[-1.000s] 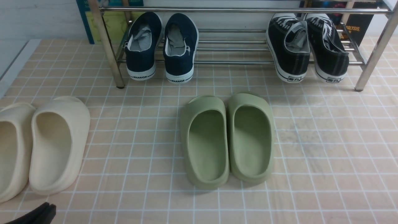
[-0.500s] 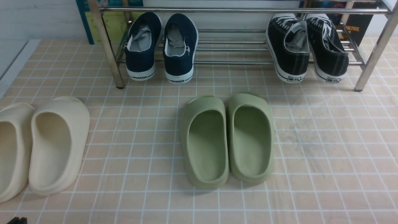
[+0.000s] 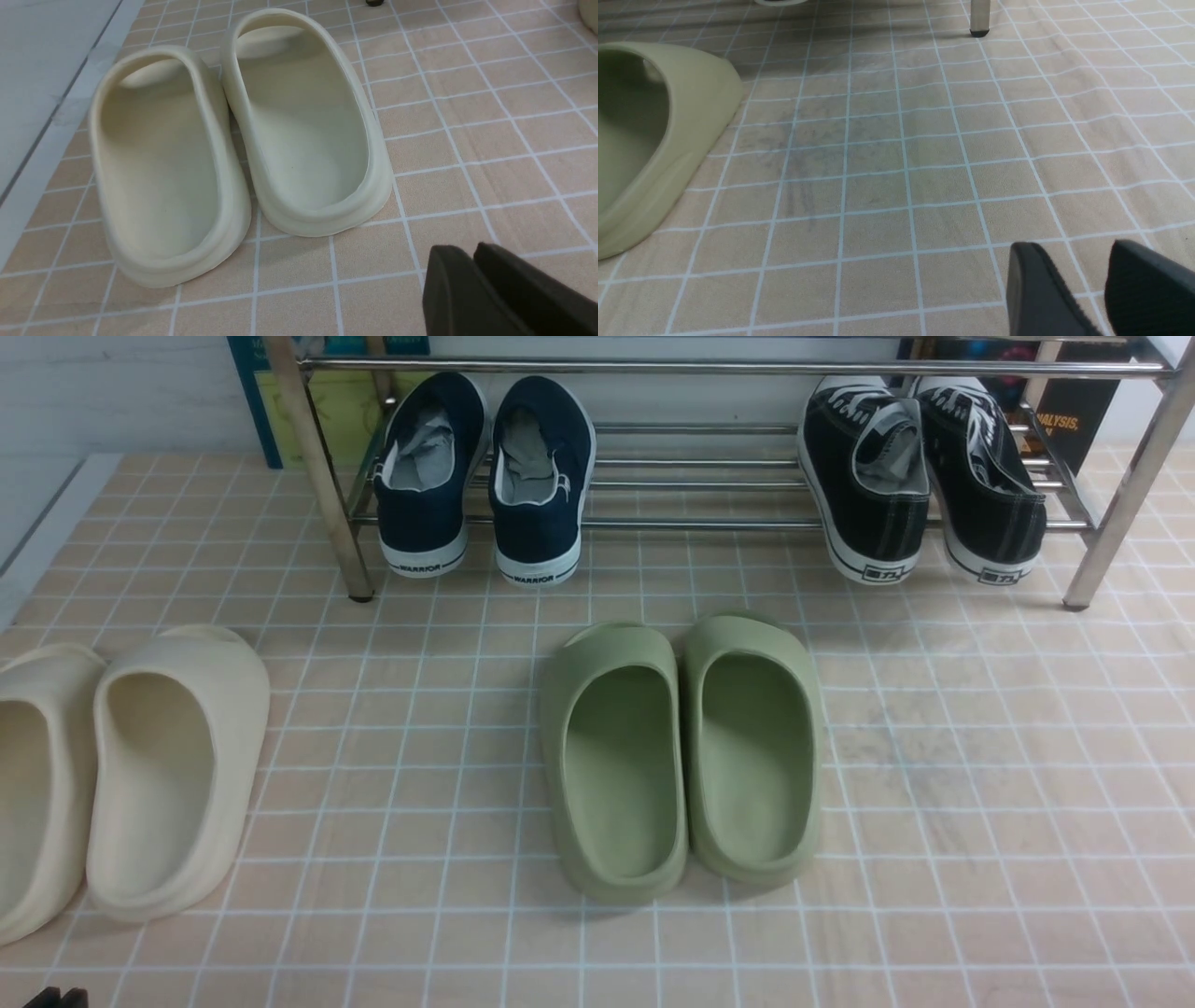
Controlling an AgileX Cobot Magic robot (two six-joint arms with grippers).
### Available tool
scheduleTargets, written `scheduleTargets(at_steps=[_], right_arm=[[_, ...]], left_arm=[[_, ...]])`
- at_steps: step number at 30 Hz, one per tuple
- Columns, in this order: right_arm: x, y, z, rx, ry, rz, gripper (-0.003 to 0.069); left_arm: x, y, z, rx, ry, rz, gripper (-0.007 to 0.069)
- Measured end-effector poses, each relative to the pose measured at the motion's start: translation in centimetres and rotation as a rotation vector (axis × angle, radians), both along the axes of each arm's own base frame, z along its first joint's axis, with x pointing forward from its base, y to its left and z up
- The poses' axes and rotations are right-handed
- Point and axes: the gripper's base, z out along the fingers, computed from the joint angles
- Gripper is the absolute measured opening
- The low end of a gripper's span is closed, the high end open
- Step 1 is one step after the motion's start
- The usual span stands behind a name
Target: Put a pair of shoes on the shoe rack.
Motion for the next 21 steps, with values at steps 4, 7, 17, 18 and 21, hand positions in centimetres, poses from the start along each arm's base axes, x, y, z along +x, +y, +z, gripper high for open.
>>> scheduleTargets(at_steps=[4,7,17,18,21], right_arm=[[0.00,0.00,0.00,0.000,0.000,0.000,0.0239],[0.00,0.00,0.00,0.000,0.000,0.000,0.0239],[0.00,0.00,0.00,0.000,0.000,0.000,0.0239],[0.00,0.00,0.00,0.000,0.000,0.000,0.0239],[0.00,0.00,0.00,0.000,0.000,0.000,0.0239]], left_arm=[[0.00,-0.26,0.00,-0.001,0.000,-0.048,0.0091],[-0.02,-0.55,0.00,-0.001,0.000,-0.104,0.0093],[-0.02,-0.49,0.00,-0.116,0.008,-0.057,0.0086],[-0.01,-0.43,-0.01,-0.135,0.009,-0.039,0.0068],[-0.02,-0.34,-0.02,-0.137,0.012,-0.021,0.0015]])
